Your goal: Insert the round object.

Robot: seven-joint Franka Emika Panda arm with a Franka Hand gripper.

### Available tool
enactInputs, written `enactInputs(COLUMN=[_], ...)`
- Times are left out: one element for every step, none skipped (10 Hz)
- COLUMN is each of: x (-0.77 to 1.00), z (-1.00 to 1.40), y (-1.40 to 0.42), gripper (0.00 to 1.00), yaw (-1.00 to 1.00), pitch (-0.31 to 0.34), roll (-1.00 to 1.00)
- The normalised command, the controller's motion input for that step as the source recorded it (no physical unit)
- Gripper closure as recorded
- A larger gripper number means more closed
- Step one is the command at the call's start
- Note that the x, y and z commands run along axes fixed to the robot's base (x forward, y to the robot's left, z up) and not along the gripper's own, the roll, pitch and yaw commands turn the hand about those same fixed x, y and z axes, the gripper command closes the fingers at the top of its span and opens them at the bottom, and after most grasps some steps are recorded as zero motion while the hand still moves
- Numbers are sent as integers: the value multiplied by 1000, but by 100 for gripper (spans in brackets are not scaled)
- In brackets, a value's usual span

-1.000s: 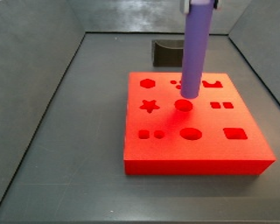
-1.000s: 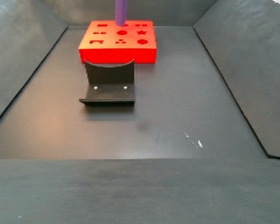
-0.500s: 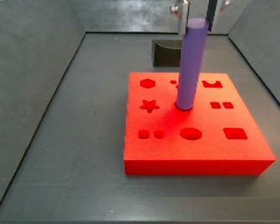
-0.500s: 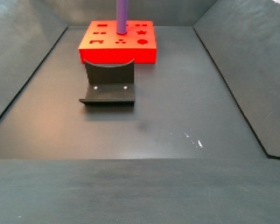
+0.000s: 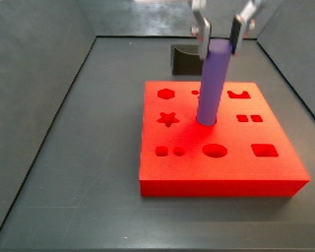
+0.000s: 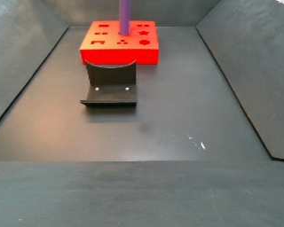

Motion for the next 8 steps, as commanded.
enactInputs(x=[231, 120, 69, 103, 100, 100, -29, 0], z=[-769, -820, -774, -757, -814, -300, 0, 0], y=[-74, 0, 157, 194, 186, 0, -11, 0], gripper=[100, 100, 100, 100, 100, 100, 100, 100], yaw=[-311, -323, -331, -331, -297, -149, 0, 0], pitch=[160, 156, 116, 101, 74, 154, 0, 0], roll=[44, 31, 0, -44, -84, 0, 0, 0])
